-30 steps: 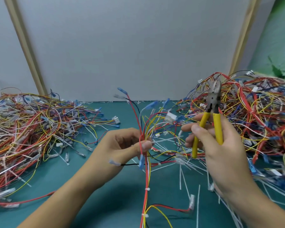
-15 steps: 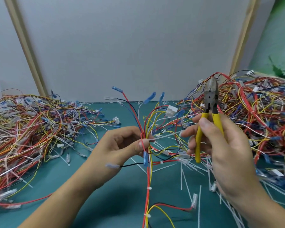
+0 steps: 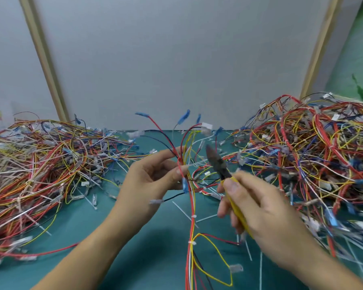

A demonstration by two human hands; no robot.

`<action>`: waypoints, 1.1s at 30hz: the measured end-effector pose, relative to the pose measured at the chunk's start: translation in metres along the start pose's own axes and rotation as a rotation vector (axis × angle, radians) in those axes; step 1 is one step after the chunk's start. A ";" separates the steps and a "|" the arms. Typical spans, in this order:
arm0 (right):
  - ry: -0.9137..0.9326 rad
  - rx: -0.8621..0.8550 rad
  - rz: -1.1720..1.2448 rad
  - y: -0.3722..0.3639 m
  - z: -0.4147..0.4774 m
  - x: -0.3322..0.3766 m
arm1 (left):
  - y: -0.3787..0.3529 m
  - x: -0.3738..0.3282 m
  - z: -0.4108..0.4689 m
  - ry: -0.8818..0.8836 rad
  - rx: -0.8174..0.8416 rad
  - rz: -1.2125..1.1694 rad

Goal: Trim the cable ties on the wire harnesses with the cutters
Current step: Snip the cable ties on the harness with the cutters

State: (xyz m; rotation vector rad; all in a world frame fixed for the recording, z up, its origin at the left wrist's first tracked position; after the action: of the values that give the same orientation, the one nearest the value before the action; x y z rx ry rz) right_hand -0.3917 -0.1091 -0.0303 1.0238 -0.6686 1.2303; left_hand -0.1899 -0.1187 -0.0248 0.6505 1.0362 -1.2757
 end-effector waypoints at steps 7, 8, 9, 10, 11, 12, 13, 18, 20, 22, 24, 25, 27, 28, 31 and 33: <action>-0.036 0.097 -0.196 -0.003 -0.004 -0.006 | 0.000 -0.001 -0.001 0.012 -0.017 -0.019; -0.037 0.099 -0.201 -0.003 -0.004 -0.005 | 0.000 -0.001 -0.001 0.014 -0.022 -0.022; -0.039 0.101 -0.206 -0.003 -0.004 -0.004 | 0.000 -0.001 -0.001 0.015 -0.027 -0.025; -0.041 0.104 -0.213 -0.003 -0.005 -0.004 | 0.000 -0.001 -0.001 0.016 -0.032 -0.027; -0.044 0.109 -0.219 -0.003 -0.005 -0.003 | 0.000 -0.002 -0.001 0.017 -0.036 -0.029; -0.048 0.115 -0.222 -0.003 -0.005 -0.002 | 0.000 -0.002 -0.001 0.019 -0.039 -0.031; -0.050 0.120 -0.225 -0.003 -0.006 -0.002 | 0.000 -0.002 -0.001 0.019 -0.040 -0.031; -0.043 0.117 -0.244 -0.004 -0.008 0.000 | -0.001 -0.002 -0.001 0.017 -0.035 -0.019; -0.040 0.113 -0.244 -0.004 -0.008 0.001 | -0.002 -0.002 -0.002 0.014 -0.030 -0.015; -0.034 0.109 -0.246 -0.005 -0.008 0.002 | -0.002 -0.002 -0.002 0.013 -0.025 -0.012; -0.026 0.104 -0.254 -0.005 -0.007 0.002 | -0.002 -0.003 -0.002 0.013 -0.025 -0.012; -0.022 0.102 -0.256 -0.004 -0.007 0.002 | -0.002 -0.003 -0.002 0.011 -0.025 -0.012; -0.015 0.098 -0.262 -0.004 -0.008 0.003 | -0.001 -0.003 -0.002 0.012 -0.025 -0.016; -0.013 0.095 -0.266 -0.004 -0.008 0.003 | -0.002 -0.003 -0.002 0.014 -0.025 -0.018; -0.008 0.087 -0.276 -0.004 -0.008 0.004 | -0.002 -0.002 -0.003 0.021 -0.019 -0.027; -0.005 0.086 -0.286 -0.004 -0.008 0.004 | -0.003 -0.002 -0.003 0.023 -0.015 -0.040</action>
State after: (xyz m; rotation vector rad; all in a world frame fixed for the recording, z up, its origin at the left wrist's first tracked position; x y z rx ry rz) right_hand -0.3881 -0.1000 -0.0309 1.1510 -0.4566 1.0131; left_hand -0.1930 -0.1160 -0.0241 0.6375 1.0817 -1.2964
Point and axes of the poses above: each hand's wrist, its own z-axis towards the middle knuckle, its own y-axis out of the back of the hand, x = y × z, the point moved 2 cm from there along z, towards the middle knuckle, and after that the axes turned 13 degrees about -x, right-handed, at the moved point
